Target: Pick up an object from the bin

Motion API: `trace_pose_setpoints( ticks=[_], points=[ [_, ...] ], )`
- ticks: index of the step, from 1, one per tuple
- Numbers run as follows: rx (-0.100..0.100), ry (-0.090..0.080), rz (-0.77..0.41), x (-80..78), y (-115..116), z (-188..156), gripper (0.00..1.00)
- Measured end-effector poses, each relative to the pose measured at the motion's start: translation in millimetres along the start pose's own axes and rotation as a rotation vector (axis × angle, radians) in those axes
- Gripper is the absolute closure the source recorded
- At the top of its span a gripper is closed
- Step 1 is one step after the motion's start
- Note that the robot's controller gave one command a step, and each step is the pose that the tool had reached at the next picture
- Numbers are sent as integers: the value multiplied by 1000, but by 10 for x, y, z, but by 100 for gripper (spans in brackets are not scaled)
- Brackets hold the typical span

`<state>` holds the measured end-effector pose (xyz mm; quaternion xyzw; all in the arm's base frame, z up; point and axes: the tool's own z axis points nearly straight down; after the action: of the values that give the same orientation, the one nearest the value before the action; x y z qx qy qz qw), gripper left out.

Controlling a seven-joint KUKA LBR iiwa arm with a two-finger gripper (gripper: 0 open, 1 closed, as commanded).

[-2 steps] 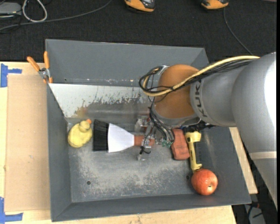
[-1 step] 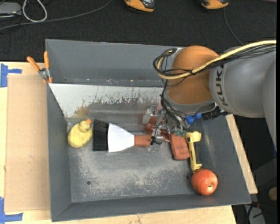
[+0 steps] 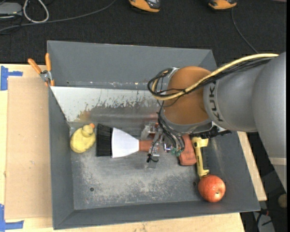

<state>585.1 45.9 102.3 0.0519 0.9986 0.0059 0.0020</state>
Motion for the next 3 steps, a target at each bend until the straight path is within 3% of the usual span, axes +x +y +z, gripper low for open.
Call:
trace_pose_setpoints(
  ticks=[1,2,3],
  points=[
    [-2,-13,66,168,-67,118,0],
    [-2,-6,214,-374,29,322,100],
    [-2,-6,213,-374,29,322,100]
  ],
)
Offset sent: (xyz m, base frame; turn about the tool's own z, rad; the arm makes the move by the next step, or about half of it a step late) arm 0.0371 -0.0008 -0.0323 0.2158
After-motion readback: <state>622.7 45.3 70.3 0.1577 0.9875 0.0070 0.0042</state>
